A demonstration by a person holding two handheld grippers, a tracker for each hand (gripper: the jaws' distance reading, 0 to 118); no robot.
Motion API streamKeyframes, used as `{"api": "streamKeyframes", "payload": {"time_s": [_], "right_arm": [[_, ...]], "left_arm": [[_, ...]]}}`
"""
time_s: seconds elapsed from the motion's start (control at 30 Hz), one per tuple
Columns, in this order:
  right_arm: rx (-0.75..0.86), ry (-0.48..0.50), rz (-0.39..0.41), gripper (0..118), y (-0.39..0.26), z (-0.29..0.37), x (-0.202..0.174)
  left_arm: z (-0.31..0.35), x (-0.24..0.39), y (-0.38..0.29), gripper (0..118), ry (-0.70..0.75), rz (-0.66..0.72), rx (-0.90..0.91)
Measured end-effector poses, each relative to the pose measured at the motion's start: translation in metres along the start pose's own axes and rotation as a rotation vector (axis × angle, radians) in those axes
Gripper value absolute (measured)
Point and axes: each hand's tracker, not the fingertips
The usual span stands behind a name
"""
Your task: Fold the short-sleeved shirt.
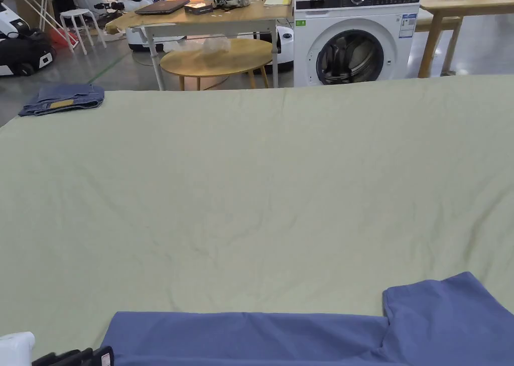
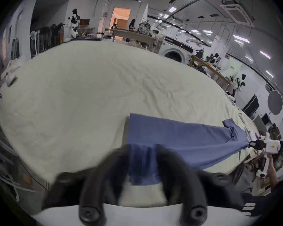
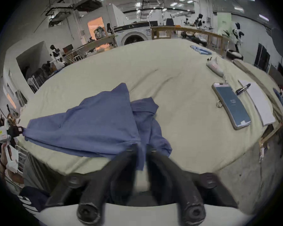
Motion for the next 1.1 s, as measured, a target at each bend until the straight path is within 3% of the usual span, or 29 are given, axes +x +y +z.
{"api": "streamKeyframes", "payload": {"time_s": [0.03, 0.07, 0.17, 0.3, 0.43, 0.47, 0.5, 0.53, 0.57, 0.67, 0.83, 0.93, 1.1], "right_arm": [[0.03, -0.019, -0.005, 56, 0.001, 0.006, -0.001], [0.07, -0.026, -0.021, 58, 0.005, 0.014, -0.003], [0.212, 0.027, -0.015, 58, 0.033, 0.051, -0.031], [0.386, 0.106, 0.082, 58, 0.068, 0.072, -0.069], [0.447, 0.177, 0.166, 58, 0.089, 0.073, -0.111], [0.457, 0.201, 0.183, 56, 0.092, 0.072, -0.12], [0.464, 0.206, 0.197, 44, 0.093, 0.071, -0.126], [0.469, 0.194, 0.198, 21, 0.093, 0.065, -0.132], [0.47, 0.193, 0.2, 0, 0.093, 0.062, -0.137], [0.445, 0.238, 0.173, 0, 0.094, 0.053, -0.137], [0.423, 0.247, 0.151, 0, 0.092, 0.053, -0.135], [0.407, 0.256, 0.134, 0, 0.084, 0.051, -0.127], [0.332, 0.246, 0.096, 0, 0.072, 0.038, -0.119]], "left_arm": [[0.01, 0.011, 0.002, 47, 0.017, -0.022, 0.022], [0.02, 0.017, 0.009, 52, 0.014, -0.047, 0.081], [0.058, 0.045, 0.037, 52, -0.005, -0.099, 0.186], [0.092, 0.093, 0.07, 52, -0.017, -0.183, 0.351], [0.101, 0.122, 0.082, 52, -0.104, -0.244, 0.461], [0.103, 0.127, 0.084, 48, -0.083, -0.232, 0.503], [0.103, 0.133, 0.085, 39, -0.084, -0.23, 0.504], [0.102, 0.138, 0.085, 24, -0.08, -0.225, 0.494], [0.1, 0.137, 0.085, 0, -0.095, -0.219, 0.499], [0.098, 0.132, 0.082, 0, -0.141, -0.179, 0.505], [0.087, 0.068, 0.081, 0, -0.26, -0.02, 0.356], [0.055, 0.004, 0.065, 58, -0.306, 0.226, 0.167], [-0.006, -0.068, 0.029, 56, -0.365, 0.435, -0.089]]}}
